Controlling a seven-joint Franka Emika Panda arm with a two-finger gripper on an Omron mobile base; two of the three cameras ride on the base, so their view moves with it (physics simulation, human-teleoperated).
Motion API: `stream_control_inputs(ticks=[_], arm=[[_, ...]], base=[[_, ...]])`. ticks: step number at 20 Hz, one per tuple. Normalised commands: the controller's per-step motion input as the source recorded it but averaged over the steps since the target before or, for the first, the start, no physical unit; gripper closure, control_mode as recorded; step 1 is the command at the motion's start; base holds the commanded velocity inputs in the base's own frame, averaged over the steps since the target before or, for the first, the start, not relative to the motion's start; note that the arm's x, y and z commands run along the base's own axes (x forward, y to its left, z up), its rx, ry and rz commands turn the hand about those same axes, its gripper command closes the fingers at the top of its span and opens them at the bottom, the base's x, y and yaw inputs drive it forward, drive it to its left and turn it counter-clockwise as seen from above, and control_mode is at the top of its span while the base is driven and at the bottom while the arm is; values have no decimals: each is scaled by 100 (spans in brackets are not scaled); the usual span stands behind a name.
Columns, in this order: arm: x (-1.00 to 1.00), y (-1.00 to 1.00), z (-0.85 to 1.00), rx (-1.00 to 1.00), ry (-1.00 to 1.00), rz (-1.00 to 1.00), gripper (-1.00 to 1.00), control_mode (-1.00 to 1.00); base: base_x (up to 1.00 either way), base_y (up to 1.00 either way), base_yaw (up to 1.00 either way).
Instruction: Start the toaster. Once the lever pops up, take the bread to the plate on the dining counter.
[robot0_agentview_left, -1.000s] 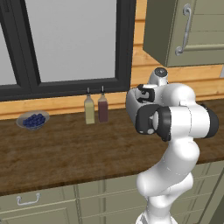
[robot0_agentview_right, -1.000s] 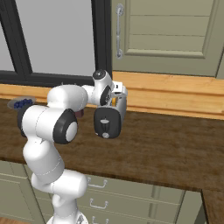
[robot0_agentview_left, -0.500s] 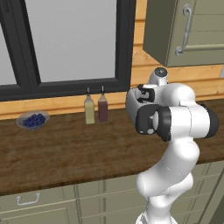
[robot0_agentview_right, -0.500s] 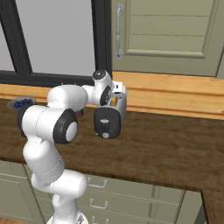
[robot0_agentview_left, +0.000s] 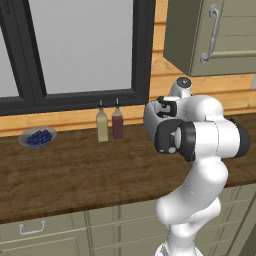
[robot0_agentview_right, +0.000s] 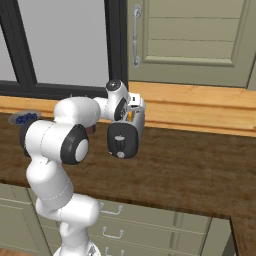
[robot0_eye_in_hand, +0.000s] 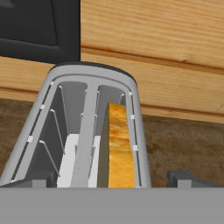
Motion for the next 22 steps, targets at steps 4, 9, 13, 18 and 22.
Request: stream_control_inputs(ticks=[4, 9, 13, 18, 22], arm=[[0, 0, 0, 0, 0, 0, -100, -100], [0, 0, 0, 0, 0, 0, -100, -100], [0, 0, 0, 0, 0, 0, -100, -100], [0, 0, 0, 0, 0, 0, -100, -100], [0, 0, 0, 0, 0, 0, -100, -100]], base=[[0, 0, 0], [0, 0, 0], [0, 0, 0], [0, 0, 0], [0, 0, 0]])
